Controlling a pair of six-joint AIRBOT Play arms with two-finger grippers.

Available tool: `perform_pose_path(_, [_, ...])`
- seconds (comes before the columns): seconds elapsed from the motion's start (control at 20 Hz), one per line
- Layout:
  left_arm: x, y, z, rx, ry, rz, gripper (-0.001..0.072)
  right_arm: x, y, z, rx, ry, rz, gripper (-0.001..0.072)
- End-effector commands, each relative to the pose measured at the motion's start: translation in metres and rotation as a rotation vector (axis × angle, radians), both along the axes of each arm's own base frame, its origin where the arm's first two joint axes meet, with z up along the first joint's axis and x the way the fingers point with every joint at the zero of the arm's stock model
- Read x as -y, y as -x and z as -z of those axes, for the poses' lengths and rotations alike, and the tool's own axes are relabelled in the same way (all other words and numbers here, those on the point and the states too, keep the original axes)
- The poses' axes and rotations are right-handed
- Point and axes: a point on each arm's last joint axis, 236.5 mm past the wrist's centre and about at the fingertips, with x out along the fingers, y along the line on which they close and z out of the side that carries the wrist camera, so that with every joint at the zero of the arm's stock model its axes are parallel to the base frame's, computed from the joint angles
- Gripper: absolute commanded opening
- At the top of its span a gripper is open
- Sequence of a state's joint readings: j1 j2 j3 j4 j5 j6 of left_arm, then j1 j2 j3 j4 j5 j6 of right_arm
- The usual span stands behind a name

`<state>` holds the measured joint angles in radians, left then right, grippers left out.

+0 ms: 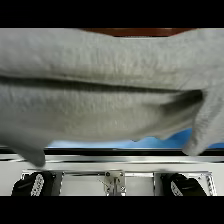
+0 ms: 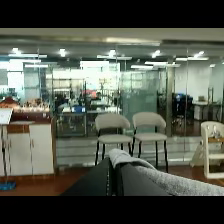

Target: Fold the shirts.

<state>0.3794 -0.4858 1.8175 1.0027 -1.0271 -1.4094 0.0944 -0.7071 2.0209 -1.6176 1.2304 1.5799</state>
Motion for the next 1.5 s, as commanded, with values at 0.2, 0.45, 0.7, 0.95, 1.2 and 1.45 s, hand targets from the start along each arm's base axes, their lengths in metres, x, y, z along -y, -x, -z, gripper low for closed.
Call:
perform_pose_path(0.2, [-0.033, -0.035, 0.16, -0.638, 0.048, -0.088, 0.0034, 0.029, 0.005, 0.106, -0.47, -0.014, 0.131, 0.0062])
perform_pose_path(0.45, [-0.06, -0.086, 0.272, -0.941, 0.17, -0.09, 0.0033, 0.024, -0.072, 0.204, -0.894, 0.078, 0.148, 0.0062])
perform_pose_path(0.7, [-0.097, -0.164, 0.358, -1.072, 0.269, -0.115, 0.0034, -0.001, -0.212, 0.305, -1.014, 0.108, 0.087, 0.0063])
perform_pose_path(0.95, [-0.109, -0.274, 0.408, -1.052, 0.381, 0.006, 0.0034, -0.048, -0.337, 0.386, -0.936, -0.001, -0.04, 0.0063])
perform_pose_path(1.2, [-0.135, -0.344, 0.485, -1.065, 0.499, -0.004, 0.0034, -0.072, -0.388, 0.453, -0.941, -0.117, -0.082, 0.0063])
perform_pose_path(1.45, [-0.13, -0.362, 0.55, -1.149, 0.408, 0.032, 0.0034, -0.083, -0.397, 0.513, -1.035, -0.177, -0.098, 0.0063])
